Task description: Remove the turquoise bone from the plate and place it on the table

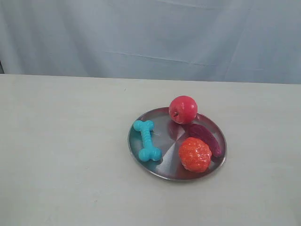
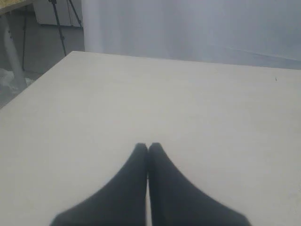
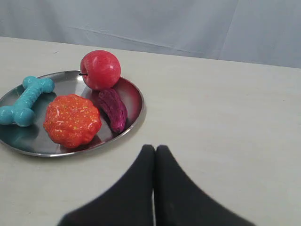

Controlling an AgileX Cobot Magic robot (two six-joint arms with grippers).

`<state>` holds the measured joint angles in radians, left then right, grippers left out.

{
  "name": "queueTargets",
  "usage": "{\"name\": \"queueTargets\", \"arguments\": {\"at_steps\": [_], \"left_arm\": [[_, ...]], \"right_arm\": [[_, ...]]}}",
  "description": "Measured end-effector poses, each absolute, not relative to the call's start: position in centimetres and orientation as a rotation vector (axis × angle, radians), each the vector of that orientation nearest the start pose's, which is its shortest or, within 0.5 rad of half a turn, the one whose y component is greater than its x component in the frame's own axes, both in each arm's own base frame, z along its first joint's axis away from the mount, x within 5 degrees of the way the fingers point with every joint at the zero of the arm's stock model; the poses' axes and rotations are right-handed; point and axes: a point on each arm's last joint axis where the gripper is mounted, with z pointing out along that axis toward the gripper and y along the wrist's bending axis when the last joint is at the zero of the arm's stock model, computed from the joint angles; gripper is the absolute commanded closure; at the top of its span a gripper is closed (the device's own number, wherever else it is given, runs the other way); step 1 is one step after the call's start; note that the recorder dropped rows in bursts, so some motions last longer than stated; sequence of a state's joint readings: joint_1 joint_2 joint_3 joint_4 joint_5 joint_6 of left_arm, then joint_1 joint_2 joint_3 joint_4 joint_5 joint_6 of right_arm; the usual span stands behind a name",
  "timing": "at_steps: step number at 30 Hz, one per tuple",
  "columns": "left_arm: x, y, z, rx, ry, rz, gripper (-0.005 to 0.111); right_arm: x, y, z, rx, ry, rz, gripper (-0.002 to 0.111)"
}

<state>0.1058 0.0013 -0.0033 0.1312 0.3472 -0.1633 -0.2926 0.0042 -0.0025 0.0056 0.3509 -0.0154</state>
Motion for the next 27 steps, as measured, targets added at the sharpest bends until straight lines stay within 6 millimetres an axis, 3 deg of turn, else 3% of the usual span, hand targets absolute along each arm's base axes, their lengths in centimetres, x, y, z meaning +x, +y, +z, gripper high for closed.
{"name": "queueTargets", "arguments": {"at_steps": [18,23,27], "left_arm": [[5.3,1.0,18.3,-0.164,1.819,0.087,0.107],[5.3,1.0,18.3,-0.164,1.819,0.087,0.107],[5.3,1.0,18.3,-0.164,1.819,0.087,0.107]], "right_arm": [[5.1,-1.6,18.3,0.240,1.814,-0.233,0.109],[5.4,-1.7,19.9,0.202,1.637,-0.266,0.109],[5.3,-1.6,22.4,0.160,1.368,-0.290,0.109]]}}
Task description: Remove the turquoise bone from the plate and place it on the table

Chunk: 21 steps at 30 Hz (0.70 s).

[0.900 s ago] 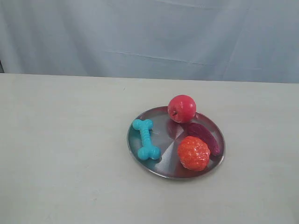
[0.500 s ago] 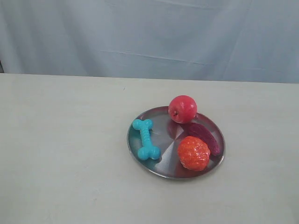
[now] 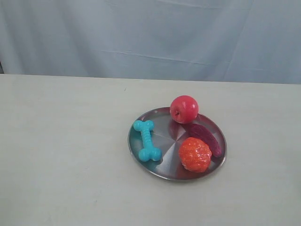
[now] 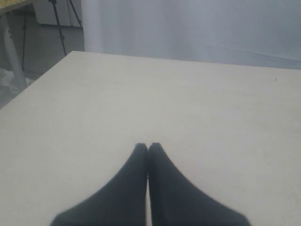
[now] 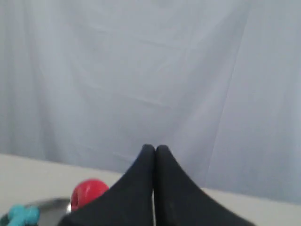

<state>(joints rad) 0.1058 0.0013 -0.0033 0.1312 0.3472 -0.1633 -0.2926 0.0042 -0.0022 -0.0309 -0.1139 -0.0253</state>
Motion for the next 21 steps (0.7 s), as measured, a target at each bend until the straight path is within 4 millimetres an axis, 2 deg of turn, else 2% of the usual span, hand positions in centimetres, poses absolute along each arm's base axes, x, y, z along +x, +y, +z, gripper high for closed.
{"name": "queueTargets", "arguments": {"at_steps": [5,6,7,8,9,12,17,21], "left_arm": [[5.3,1.0,18.3,-0.164,1.819,0.087,0.107],[5.3,1.0,18.3,-0.164,1.819,0.087,0.107],[5.3,1.0,18.3,-0.164,1.819,0.087,0.107],[5.3,1.0,18.3,-0.164,1.819,0.087,0.107],[5.3,1.0,18.3,-0.164,1.819,0.087,0.107],[5.3,1.0,18.3,-0.164,1.819,0.087,0.107],[5.3,1.0,18.3,-0.164,1.819,0.087,0.107],[5.3,1.0,18.3,-0.164,1.819,0.087,0.107]], "right_arm": [[4.7,-1.3,24.2,0.126,1.158,-0.304,0.109],[4.5,-1.2,24.8,0.147,1.089,-0.254,0.109],[4.3,-1.1,25.1,0.188,1.036,-0.170,0.109],[3.9,-1.0,25.8,0.293,0.915,0.086,0.109],[3.7,-0.7,26.2,0.331,0.843,0.240,0.109],[2.9,-0.1,27.2,0.302,0.700,0.440,0.109],[2.6,0.0,27.5,0.316,0.651,0.555,0.109],[2.8,0.3,27.4,0.299,0.682,0.564,0.109]]}}
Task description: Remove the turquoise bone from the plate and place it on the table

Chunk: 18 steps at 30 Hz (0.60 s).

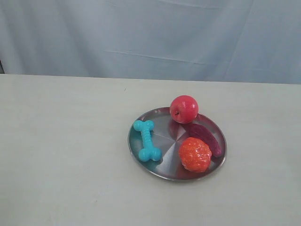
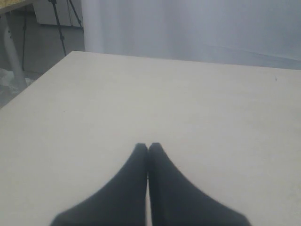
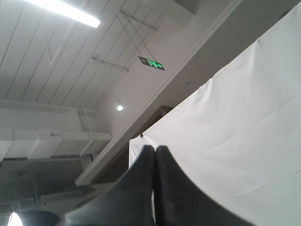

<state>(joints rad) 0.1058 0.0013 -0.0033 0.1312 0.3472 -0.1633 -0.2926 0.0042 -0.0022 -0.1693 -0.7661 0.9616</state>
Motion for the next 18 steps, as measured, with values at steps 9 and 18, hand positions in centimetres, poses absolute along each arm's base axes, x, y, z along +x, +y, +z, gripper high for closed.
{"name": "queueTargets", "arguments": {"at_steps": [9,18], "left_arm": [[5.3,1.0,18.3,-0.164,1.819,0.087,0.107],[5.3,1.0,18.3,-0.164,1.819,0.087,0.107]], "right_arm": [[2.2,0.6,30.5,0.228,0.701,0.422,0.109],[12.3,-2.4,43.4,0.099,1.305,-0.132,0.109]]}}
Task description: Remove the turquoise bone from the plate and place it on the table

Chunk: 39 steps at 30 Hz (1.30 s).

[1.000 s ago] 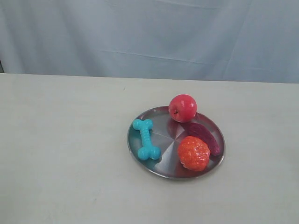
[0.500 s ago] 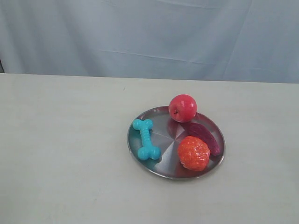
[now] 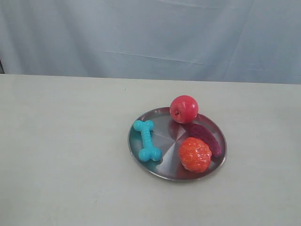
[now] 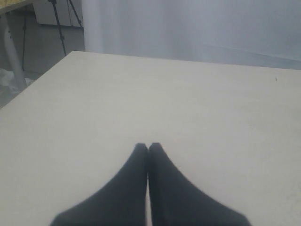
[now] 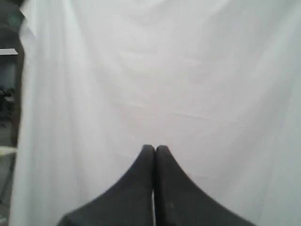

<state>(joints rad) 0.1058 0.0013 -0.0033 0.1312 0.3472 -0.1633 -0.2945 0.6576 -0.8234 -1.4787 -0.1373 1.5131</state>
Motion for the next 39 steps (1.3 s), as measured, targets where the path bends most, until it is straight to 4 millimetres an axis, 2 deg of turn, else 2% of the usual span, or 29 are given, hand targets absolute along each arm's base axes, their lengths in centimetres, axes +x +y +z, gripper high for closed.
{"name": "queueTargets", "arguments": {"at_steps": [2,3,4,6,8,11,13,14,17,19,21,24,26,28,29,33,35,39], "left_arm": [[5.3,1.0,18.3,-0.164,1.819,0.087,0.107],[5.3,1.0,18.3,-0.164,1.819,0.087,0.107],[5.3,1.0,18.3,-0.164,1.819,0.087,0.107],[5.3,1.0,18.3,-0.164,1.819,0.087,0.107],[5.3,1.0,18.3,-0.164,1.819,0.087,0.107],[5.3,1.0,18.3,-0.164,1.819,0.087,0.107],[5.3,1.0,18.3,-0.164,1.819,0.087,0.107],[5.3,1.0,18.3,-0.164,1.819,0.087,0.107],[5.3,1.0,18.3,-0.164,1.819,0.087,0.107],[5.3,1.0,18.3,-0.164,1.819,0.087,0.107],[5.3,1.0,18.3,-0.164,1.819,0.087,0.107],[5.3,1.0,18.3,-0.164,1.819,0.087,0.107],[5.3,1.0,18.3,-0.164,1.819,0.087,0.107],[5.3,1.0,18.3,-0.164,1.819,0.087,0.107],[5.3,1.0,18.3,-0.164,1.819,0.087,0.107],[5.3,1.0,18.3,-0.164,1.819,0.087,0.107],[5.3,1.0,18.3,-0.164,1.819,0.087,0.107],[5.3,1.0,18.3,-0.164,1.819,0.087,0.107]], "right_arm": [[16.1,-3.6,42.1,0.077,1.440,-0.176,0.109],[17.3,-3.9,41.3,0.034,1.490,-0.204,0.109],[19.3,-4.4,39.5,-0.043,1.581,-0.267,0.109],[20.9,-5.2,37.4,-0.097,1.671,-0.354,0.109],[21.9,-6.4,35.0,-0.129,1.761,-0.506,0.109],[22.1,-8.8,32.5,-0.149,1.872,-0.863,0.109],[22.1,-10.4,31.8,-0.031,1.928,-1.069,0.109],[22.1,-10.9,31.8,0.068,1.951,-1.108,0.109],[23.4,-11.6,32.3,0.332,2.081,-0.980,0.109],[24.9,-11.3,32.4,0.399,2.209,-0.816,0.109],[26.4,-10.6,31.7,0.354,2.381,-0.646,0.109],[28.6,-8.6,29.7,0.281,2.622,-0.270,0.109],[30.0,-7.3,28.3,0.212,2.705,-0.047,0.108],[31.2,-6.0,27.2,0.140,2.735,0.074,0.100],[31.7,-5.3,26.7,0.088,2.739,0.104,0.093],[33.5,-1.7,25.6,-0.106,2.688,0.131,0.051],[34.5,0.4,25.3,-0.179,2.632,0.134,0.053],[36.5,3.7,25.0,-0.235,2.559,0.163,0.070]]}}
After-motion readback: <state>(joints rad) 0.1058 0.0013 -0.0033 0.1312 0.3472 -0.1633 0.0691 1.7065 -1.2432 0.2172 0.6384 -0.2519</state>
